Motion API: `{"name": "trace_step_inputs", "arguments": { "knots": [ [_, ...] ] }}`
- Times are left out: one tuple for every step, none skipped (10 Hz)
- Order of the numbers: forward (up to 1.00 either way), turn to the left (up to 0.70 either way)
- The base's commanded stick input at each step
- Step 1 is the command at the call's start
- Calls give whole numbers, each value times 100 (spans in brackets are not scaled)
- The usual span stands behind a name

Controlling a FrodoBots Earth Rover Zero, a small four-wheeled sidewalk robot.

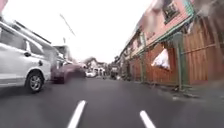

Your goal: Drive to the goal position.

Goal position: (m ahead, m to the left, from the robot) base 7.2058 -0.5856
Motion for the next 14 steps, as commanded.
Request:
{"name": "trace_step_inputs", "arguments": {
  "knots": [
    [100,-40],
    [100,-40],
    [100,-40],
    [100,-40],
    [100,6],
    [100,7],
    [100,13],
    [100,15],
    [100,0],
    [100,0],
    [100,0],
    [100,0],
    [100,0],
    [100,0]
  ]
}}
